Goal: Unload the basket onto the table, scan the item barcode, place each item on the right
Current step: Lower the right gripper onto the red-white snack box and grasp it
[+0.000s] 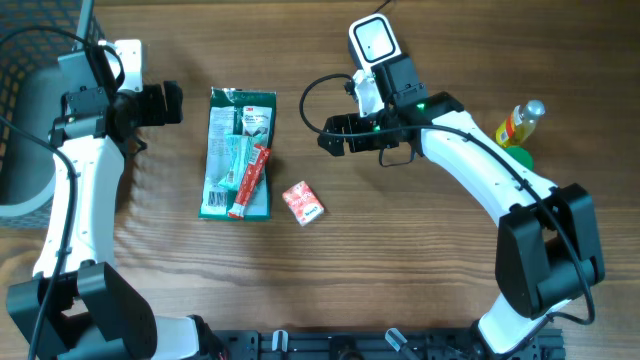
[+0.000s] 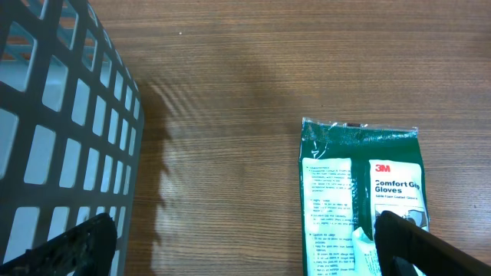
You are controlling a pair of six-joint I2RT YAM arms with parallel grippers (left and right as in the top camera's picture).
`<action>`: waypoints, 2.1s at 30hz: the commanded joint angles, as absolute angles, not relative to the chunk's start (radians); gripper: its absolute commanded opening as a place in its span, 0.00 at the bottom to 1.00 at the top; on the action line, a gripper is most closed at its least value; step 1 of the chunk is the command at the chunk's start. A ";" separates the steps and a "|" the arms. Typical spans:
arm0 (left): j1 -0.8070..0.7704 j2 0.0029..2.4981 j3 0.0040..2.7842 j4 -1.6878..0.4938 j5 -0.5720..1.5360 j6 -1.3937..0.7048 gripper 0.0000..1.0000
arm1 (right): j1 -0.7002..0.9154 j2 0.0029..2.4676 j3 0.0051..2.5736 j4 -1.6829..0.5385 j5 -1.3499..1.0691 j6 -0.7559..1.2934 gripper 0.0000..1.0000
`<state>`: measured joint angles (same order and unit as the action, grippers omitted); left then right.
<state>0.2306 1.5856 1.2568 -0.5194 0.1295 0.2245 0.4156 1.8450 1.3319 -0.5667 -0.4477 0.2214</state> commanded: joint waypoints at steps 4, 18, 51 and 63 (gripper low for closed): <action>0.233 1.573 1.270 -0.517 0.141 0.239 1.00 | 0.414 1.846 1.333 -0.561 -0.434 0.213 1.00; 0.233 1.573 1.270 -0.516 0.141 0.239 1.00 | 0.414 1.846 1.333 -0.561 -0.434 0.213 1.00; 0.233 1.573 1.270 -0.517 0.141 0.239 1.00 | 0.682 1.916 1.333 -0.627 -0.251 0.194 0.56; 0.233 1.573 1.270 -0.517 0.141 0.239 1.00 | 0.686 1.947 1.333 -0.652 -0.251 0.239 0.55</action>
<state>0.2302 1.5856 1.2568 -0.5190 0.1295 0.2245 0.6849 1.9312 1.3319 -0.6491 -0.2676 0.2241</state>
